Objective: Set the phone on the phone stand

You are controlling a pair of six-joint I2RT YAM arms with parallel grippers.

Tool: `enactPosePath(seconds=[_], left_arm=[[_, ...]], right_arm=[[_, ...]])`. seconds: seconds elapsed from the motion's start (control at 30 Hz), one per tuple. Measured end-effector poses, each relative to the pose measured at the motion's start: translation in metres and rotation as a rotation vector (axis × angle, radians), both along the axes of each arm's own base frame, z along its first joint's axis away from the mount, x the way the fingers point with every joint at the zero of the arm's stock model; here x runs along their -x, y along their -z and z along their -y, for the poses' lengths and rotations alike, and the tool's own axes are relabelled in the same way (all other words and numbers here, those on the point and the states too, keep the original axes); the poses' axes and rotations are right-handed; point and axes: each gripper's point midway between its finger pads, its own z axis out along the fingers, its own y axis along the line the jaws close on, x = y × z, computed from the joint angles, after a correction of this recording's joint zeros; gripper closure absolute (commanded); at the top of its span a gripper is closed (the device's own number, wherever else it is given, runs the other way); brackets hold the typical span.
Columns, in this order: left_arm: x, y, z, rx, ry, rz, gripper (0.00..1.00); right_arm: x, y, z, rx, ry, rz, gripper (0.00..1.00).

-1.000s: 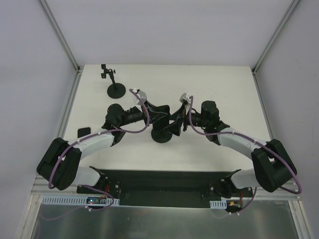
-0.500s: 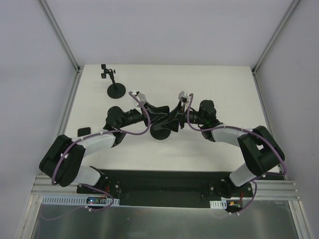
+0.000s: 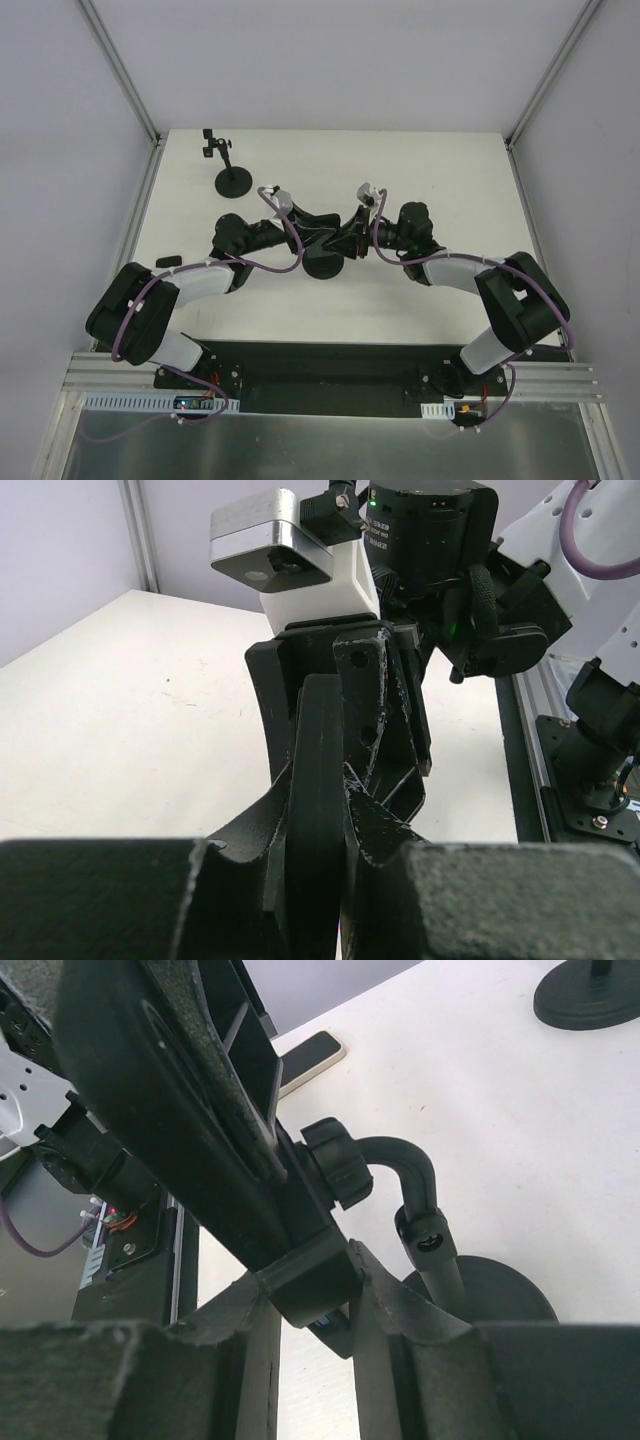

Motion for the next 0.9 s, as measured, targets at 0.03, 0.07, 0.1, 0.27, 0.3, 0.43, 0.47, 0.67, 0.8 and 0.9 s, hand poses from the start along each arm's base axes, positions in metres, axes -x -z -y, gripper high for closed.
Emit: enactPosePath(seconds=[0.03, 0.07, 0.1, 0.27, 0.3, 0.43, 0.47, 0.67, 0.8, 0.9], left_arm=[[-0.001, 0.000, 0.000, 0.001, -0.001, 0.003, 1.00], [-0.002, 0.001, -0.001, 0.001, -0.004, 0.004, 1.00], [-0.003, 0.002, -0.001, 0.001, -0.003, 0.003, 1.00], [-0.012, -0.001, 0.002, 0.016, -0.012, -0.007, 0.93], [-0.014, -0.002, 0.002, 0.017, -0.014, -0.015, 0.90], [-0.024, -0.003, 0.000, 0.013, -0.028, -0.082, 0.62], [-0.026, -0.003, -0.001, 0.011, -0.032, -0.101, 0.58], [-0.034, 0.001, -0.017, 0.023, -0.090, -0.207, 0.15], [-0.026, -0.012, -0.031, 0.057, -0.118, -0.224, 0.06], [-0.018, -0.027, -0.044, 0.087, -0.152, -0.242, 0.04]], right_arm=[[-0.001, 0.000, 0.000, -0.001, 0.007, -0.002, 0.94], [0.000, 0.000, 0.000, -0.002, 0.012, -0.004, 0.48], [0.000, 0.000, 0.001, -0.002, 0.017, -0.005, 0.34], [-0.001, -0.020, 0.010, -0.035, 0.069, 0.029, 0.15], [-0.003, -0.026, 0.017, -0.043, 0.093, 0.042, 0.14], [-0.018, -0.048, 0.057, -0.064, 0.230, 0.098, 0.10], [-0.021, -0.053, 0.066, -0.065, 0.265, 0.110, 0.09], [-0.020, -0.066, 0.082, -0.048, 0.347, 0.135, 0.09], [-0.025, -0.055, 0.088, -0.002, 0.418, 0.063, 0.08], [-0.026, -0.055, 0.087, 0.044, 0.498, 0.011, 0.08]])
